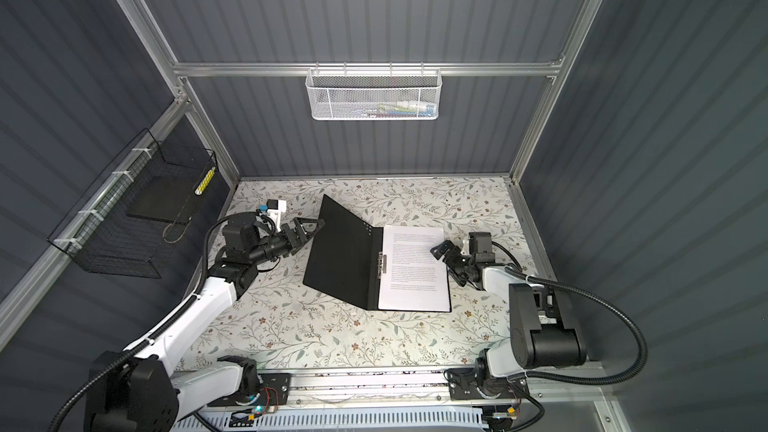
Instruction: Put the files into the folder
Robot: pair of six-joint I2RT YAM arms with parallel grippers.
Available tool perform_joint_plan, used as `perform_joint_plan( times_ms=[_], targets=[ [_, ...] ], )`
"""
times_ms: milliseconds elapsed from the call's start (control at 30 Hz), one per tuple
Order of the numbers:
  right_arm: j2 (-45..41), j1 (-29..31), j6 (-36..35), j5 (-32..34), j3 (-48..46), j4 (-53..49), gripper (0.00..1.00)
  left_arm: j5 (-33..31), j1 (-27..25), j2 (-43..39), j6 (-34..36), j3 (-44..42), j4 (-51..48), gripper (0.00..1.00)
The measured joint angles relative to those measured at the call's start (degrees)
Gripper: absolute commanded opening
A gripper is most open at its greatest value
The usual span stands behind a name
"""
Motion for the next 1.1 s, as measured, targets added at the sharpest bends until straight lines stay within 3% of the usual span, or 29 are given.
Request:
perform_joint_plan(
  times_ms=[267,367,533,700,800,967,1033,1100],
  targets=[
    [6.34,8.46,8.35,-1.90,5.33,3.50,0.99,-2.99,-17.73,8.81,-0.85,3.80,0.31,1.00],
    [2.91,4.37,10.75,-1.62,4.37,3.06,0.99,-5.51,-23.23,16.70,-0.79,6.93,2.10,1.00],
    [-15.56,-9.66,7.54,2.21,4.28,-5.51,0.99,-7.80,-31.78,34.71,-0.44,16.70,5.79,1.00],
    [-29.38,-13.40,2.19,4.42,6.64,-12.94,0.99,-6.16,-34.05,45.20,-2.12,20.68,9.70,1.00],
    [-32.48,-13.73,-1.62,6.43,6.91,-15.93,0.99,-8.37,-32.30,41.29,1.53,20.68,4.28,1.00],
    [-32.79,-14.19,-9.77,10.47,4.98,-15.61,0.99,-22.62,-23.08,18.27,9.07,15.32,-0.20,1.00],
    [-33.09,-14.25,-13.20,12.00,1.90,-12.02,0.99,-31.78,-17.42,8.41,11.06,9.09,2.80,1.00],
    [-33.11,-14.25,-16.57,13.88,-2.08,-7.91,0.99,-46.77,-13.00,0.92,13.25,1.36,5.64,1.00]
  ],
)
